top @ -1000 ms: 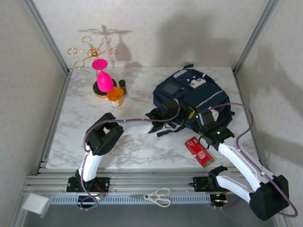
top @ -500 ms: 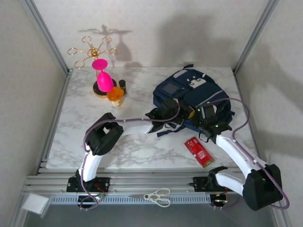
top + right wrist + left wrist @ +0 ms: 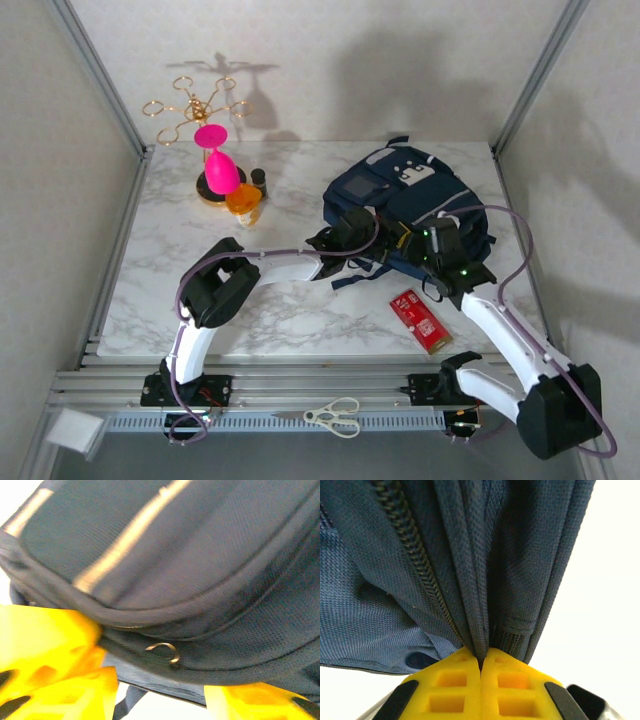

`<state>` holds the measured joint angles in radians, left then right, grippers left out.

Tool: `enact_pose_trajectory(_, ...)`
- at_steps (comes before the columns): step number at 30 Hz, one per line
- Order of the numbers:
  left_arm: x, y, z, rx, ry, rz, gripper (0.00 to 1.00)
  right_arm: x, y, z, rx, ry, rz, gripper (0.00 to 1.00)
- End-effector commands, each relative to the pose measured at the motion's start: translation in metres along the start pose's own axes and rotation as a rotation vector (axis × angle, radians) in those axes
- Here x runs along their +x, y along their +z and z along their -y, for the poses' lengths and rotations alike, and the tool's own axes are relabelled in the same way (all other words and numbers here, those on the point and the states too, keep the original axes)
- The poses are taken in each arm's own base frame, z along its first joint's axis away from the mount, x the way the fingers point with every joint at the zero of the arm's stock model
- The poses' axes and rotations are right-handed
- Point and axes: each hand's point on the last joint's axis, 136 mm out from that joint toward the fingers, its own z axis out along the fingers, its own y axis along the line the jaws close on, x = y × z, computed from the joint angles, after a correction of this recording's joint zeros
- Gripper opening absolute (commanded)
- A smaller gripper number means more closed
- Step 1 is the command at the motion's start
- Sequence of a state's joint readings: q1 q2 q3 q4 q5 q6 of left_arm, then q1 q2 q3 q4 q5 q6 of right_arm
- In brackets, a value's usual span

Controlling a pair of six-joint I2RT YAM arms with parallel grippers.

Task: Pack the student bag
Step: Zip the student bag at the top-center of the table.

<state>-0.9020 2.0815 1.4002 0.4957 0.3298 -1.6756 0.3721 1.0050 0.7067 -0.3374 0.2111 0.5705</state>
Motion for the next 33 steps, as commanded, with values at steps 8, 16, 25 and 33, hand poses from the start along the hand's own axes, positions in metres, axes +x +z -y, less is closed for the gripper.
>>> enact_pose_trajectory(8, 0.019, -0.012, 0.052, 0.142, 0.056, -0.041, 0.0, 0.002, 0.011, 0.006, 0.041, -0.005, 0.006, 0.45)
enact_pose_trajectory(16, 0.018, -0.012, 0.053, 0.142, 0.059, -0.036, 0.0, 0.014, 0.02, 0.015, 0.07, -0.05, -0.018, 0.34)
enact_pose_trajectory(25, 0.015, -0.012, 0.05, 0.134, 0.063, -0.021, 0.0, 0.008, 0.026, 0.018, 0.098, -0.076, -0.006, 0.18)
enact_pose_trajectory(33, -0.006, -0.023, 0.044, 0.096, 0.104, 0.054, 0.0, 0.005, 0.016, 0.023, 0.139, -0.061, -0.023, 0.04)
